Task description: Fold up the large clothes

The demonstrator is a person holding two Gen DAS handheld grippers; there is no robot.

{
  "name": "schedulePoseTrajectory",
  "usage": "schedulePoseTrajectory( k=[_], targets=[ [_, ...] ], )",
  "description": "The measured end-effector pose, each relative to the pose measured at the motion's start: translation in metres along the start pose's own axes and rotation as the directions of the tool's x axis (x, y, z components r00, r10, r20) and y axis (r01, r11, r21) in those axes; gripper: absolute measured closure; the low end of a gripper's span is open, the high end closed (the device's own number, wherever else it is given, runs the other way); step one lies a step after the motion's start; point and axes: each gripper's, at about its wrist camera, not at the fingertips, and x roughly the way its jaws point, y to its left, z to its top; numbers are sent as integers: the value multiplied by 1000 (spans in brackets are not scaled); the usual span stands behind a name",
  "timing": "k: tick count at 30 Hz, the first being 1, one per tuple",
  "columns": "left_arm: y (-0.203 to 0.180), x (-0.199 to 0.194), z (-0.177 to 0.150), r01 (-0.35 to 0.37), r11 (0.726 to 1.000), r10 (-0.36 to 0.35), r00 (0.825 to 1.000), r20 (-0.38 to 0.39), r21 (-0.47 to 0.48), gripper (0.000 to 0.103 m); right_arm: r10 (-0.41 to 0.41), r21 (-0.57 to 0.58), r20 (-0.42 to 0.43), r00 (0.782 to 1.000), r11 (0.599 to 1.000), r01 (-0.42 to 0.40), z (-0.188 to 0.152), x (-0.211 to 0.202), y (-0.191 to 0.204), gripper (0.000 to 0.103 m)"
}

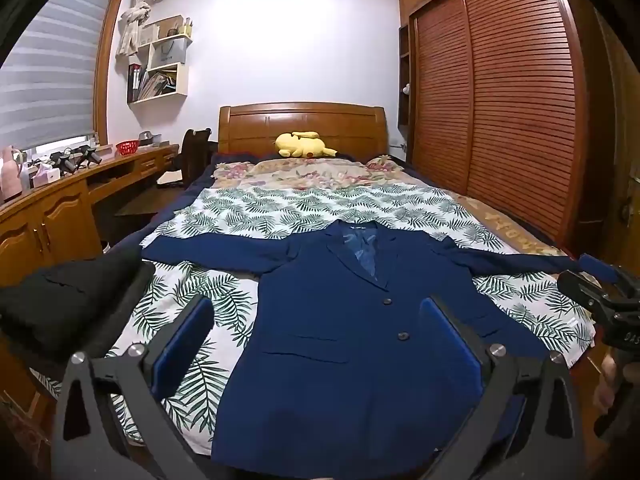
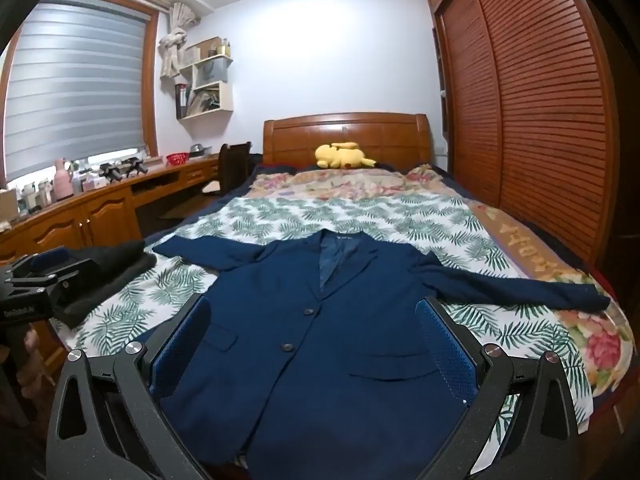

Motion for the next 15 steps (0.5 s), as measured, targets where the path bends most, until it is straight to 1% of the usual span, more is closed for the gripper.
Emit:
schedulePoseTrajectory(
  k=[10,11,15],
  targets=[
    [-5,-8,2,2,1000,-2,1000,9,2,0,0,0,0,1000,1000,0,1,0,0,0],
    [-10,-3,4,-4,1000,4,1000,2,3,0,0,0,1,1000,1000,0,1,0,0,0],
    [-18,-8,12,-4,1000,4,1000,3,6,0,2,1,2,1000,1000,-2,1,-1,0,0]
  ],
)
